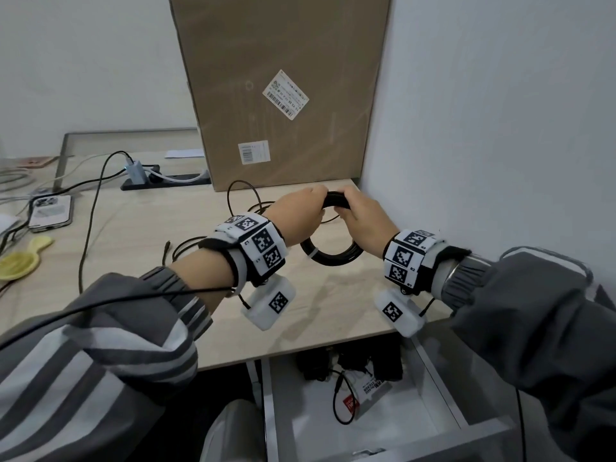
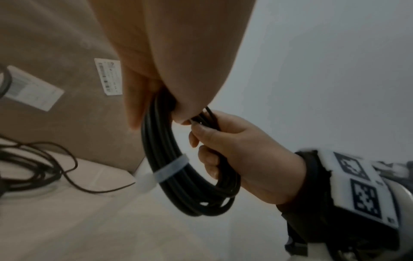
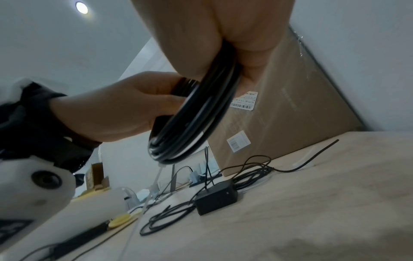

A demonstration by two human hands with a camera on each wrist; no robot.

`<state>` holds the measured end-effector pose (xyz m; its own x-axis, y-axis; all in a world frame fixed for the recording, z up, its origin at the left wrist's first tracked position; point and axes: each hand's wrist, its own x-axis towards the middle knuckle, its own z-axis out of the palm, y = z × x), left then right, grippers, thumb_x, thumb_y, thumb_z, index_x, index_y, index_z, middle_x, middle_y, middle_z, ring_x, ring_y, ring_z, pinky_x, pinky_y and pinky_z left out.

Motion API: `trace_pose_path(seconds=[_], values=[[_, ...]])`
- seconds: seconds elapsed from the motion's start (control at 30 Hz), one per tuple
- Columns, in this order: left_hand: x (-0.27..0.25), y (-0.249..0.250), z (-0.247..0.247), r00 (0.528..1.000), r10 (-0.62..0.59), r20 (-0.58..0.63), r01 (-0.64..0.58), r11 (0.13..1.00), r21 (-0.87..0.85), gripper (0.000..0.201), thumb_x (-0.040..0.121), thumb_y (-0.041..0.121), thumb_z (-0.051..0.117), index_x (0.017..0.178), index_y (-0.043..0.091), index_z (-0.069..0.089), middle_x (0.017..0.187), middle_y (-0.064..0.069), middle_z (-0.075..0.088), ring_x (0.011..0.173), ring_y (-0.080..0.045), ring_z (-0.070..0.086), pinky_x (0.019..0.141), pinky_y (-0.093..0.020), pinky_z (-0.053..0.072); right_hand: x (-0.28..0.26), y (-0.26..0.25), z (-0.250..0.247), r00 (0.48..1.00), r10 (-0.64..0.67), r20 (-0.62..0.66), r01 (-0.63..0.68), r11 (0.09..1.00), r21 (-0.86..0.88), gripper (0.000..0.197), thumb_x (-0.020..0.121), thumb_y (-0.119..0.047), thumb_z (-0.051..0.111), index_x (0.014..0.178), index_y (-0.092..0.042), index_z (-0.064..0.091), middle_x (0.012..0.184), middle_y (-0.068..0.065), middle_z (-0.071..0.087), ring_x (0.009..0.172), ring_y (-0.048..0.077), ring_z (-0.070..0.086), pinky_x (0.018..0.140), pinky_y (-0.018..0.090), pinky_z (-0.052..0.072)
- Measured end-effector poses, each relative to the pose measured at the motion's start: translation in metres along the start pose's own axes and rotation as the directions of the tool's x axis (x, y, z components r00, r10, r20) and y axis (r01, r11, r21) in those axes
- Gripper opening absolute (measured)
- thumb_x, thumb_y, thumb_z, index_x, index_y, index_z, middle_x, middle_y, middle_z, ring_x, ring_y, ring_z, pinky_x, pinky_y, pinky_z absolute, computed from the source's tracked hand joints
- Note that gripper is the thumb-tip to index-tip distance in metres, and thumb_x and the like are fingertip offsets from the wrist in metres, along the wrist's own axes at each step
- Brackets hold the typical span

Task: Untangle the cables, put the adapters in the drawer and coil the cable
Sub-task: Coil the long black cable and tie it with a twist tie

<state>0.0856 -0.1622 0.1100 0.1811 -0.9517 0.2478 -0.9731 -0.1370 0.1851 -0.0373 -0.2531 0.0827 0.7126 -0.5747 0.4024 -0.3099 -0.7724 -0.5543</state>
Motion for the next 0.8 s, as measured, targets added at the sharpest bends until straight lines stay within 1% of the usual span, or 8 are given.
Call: trace_pose_path(seconds=[0.13, 0.23, 0.37, 0.43, 0.5, 0.6, 0.7, 0.8], values=[[0.004, -0.006, -0.002, 0.991, -0.071, 0.116, 0.111, 0.914, -0.39, 0.013, 0.097, 0.011, 0.043, 0.102, 0.004, 0.053, 0.085, -0.003, 0.064, 0.07, -0.021, 0.065, 0.065, -0.029, 0.053, 0.008, 0.004, 0.003, 0.998, -0.038, 0.047, 0.039, 0.999, -0.025, 0.021, 0.098, -0.01, 0.045, 0.117, -0.003, 0.052, 0.105, 0.01, 0.056, 0.092, 0.019, 0.049, 0.076, 0.027, 0.035], [0.008, -0.009, -0.003, 0.974, -0.084, 0.209, 0.189, 0.812, -0.553, 0.013, 0.099, 0.012, 0.042, 0.095, 0.003, 0.051, 0.076, -0.003, 0.058, 0.062, -0.019, 0.059, 0.062, -0.026, 0.051, 0.015, 0.008, 0.002, 0.995, -0.077, 0.067, 0.079, 0.996, -0.031, 0.017, 0.098, -0.01, 0.046, 0.112, -0.004, 0.054, 0.104, 0.008, 0.058, 0.096, 0.023, 0.053, 0.084, 0.034, 0.042], [0.011, -0.008, -0.003, 0.963, -0.079, 0.258, 0.242, 0.672, -0.699, 0.016, 0.1, 0.021, 0.045, 0.091, 0.008, 0.047, 0.067, -0.002, 0.045, 0.056, -0.012, 0.045, 0.048, -0.016, 0.042, 0.023, 0.011, -0.004, 0.989, -0.119, 0.087, 0.121, 0.992, -0.024, 0.021, 0.099, -0.013, 0.044, 0.115, -0.004, 0.054, 0.105, 0.004, 0.058, 0.097, 0.021, 0.056, 0.085, 0.033, 0.044], [0.014, -0.009, -0.001, 0.959, -0.061, 0.276, 0.256, 0.603, -0.755, 0.022, 0.101, 0.028, 0.042, 0.093, 0.008, 0.046, 0.068, -0.002, 0.04, 0.058, -0.013, 0.041, 0.057, -0.022, 0.043, 0.025, 0.013, -0.006, 0.986, -0.137, 0.099, 0.138, 0.99, 0.0, 0.022, 0.099, -0.015, 0.045, 0.116, -0.004, 0.054, 0.105, 0.003, 0.057, 0.097, 0.019, 0.056, 0.086, 0.031, 0.044], [0.019, -0.012, 0.002, 0.968, -0.077, 0.239, 0.233, 0.628, -0.743, 0.023, 0.102, 0.025, 0.039, 0.096, 0.005, 0.049, 0.069, -0.002, 0.04, 0.06, -0.014, 0.042, 0.062, -0.029, 0.045, 0.029, 0.016, -0.004, 0.984, -0.151, 0.1, 0.15, 0.989, 0.013, 0.02, 0.099, -0.016, 0.045, 0.112, -0.004, 0.055, 0.102, 0.003, 0.057, 0.095, 0.02, 0.056, 0.085, 0.032, 0.044], [0.025, -0.018, 0.009, 0.977, -0.127, 0.174, 0.211, 0.721, -0.66, 0.022, 0.102, 0.023, 0.038, 0.091, 0.007, 0.048, 0.067, -0.002, 0.043, 0.058, -0.015, 0.044, 0.057, -0.026, 0.044, 0.037, 0.02, 0.0, 0.986, -0.132, 0.098, 0.131, 0.991, 0.017, 0.02, 0.099, -0.016, 0.047, 0.114, -0.005, 0.055, 0.104, 0.005, 0.059, 0.092, 0.017, 0.054, 0.082, 0.028, 0.041], [0.028, -0.027, 0.011, 0.972, -0.182, 0.148, 0.234, 0.788, -0.569, 0.024, 0.102, 0.027, 0.038, 0.091, 0.007, 0.047, 0.068, -0.003, 0.046, 0.057, -0.015, 0.044, 0.055, -0.025, 0.04, 0.043, 0.023, -0.002, 0.968, -0.091, 0.236, 0.071, 0.993, 0.09, 0.032, 0.098, -0.02, 0.05, 0.129, -0.012, 0.048, 0.105, -0.005, 0.055, 0.081, 0.002, 0.053, 0.076, 0.017, 0.042], [0.03, -0.045, 0.007, 0.959, -0.273, 0.074, 0.269, 0.802, -0.533, 0.027, 0.102, 0.029, 0.037, 0.095, 0.007, 0.05, 0.07, -0.003, 0.047, 0.062, -0.019, 0.047, 0.065, -0.037, 0.045, 0.051, 0.041, -0.006, 0.967, 0.022, 0.256, -0.057, 0.99, 0.129, 0.039, 0.098, -0.029, 0.05, 0.135, -0.018, 0.046, 0.121, -0.006, 0.055, 0.099, 0.003, 0.057, 0.091, 0.019, 0.043]])
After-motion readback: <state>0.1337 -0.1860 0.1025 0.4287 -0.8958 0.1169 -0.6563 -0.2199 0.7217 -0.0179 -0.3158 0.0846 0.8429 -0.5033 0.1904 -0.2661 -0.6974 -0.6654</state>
